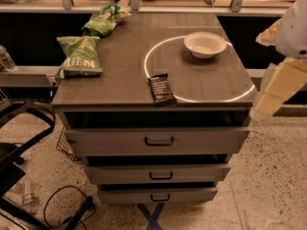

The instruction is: Move rxbar chocolate near green rice chip bag

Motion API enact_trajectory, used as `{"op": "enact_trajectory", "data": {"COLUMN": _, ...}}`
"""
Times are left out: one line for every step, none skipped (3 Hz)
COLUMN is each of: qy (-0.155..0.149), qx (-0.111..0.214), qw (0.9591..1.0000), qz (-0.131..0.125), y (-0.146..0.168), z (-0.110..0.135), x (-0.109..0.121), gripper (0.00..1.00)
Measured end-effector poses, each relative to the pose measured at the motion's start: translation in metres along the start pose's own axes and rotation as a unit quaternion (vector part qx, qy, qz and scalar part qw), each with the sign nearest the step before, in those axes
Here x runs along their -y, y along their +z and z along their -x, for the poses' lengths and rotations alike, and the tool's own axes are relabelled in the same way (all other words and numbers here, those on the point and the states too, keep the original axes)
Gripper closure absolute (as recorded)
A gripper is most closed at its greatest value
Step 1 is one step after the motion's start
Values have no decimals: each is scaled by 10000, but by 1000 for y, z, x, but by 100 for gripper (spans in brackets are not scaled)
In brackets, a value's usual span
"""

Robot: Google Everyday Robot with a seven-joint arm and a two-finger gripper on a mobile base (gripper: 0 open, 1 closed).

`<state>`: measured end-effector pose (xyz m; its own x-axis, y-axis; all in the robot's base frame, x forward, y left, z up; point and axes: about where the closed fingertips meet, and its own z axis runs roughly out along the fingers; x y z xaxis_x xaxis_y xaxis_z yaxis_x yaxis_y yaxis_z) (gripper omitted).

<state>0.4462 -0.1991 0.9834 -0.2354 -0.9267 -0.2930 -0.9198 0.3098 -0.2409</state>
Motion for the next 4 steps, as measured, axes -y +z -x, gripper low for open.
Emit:
{"op": "enact_trajectory", "data": {"qy": 547, "qx": 711, "qw": 9959, "qz": 72, "y": 8, "z": 31, "x": 8, "gripper": 0}}
{"op": "enact_trajectory", "data": {"qy": 1283, "qx": 1182, "qw": 9845, "qz": 173, "y": 21, "z": 70, "x": 22, "gripper": 0}}
{"op": "enact_trajectory", "data": {"qy": 1881, "qx": 1119, "qw": 9756, "qz": 196, "y": 33, "z": 92, "x": 40, "gripper": 0}}
{"op": "enact_trajectory", "data": {"qy": 2271, "qx": 295, "qw": 9734, "qz": 64, "y": 55, "z": 100, "x": 59, "gripper": 0}}
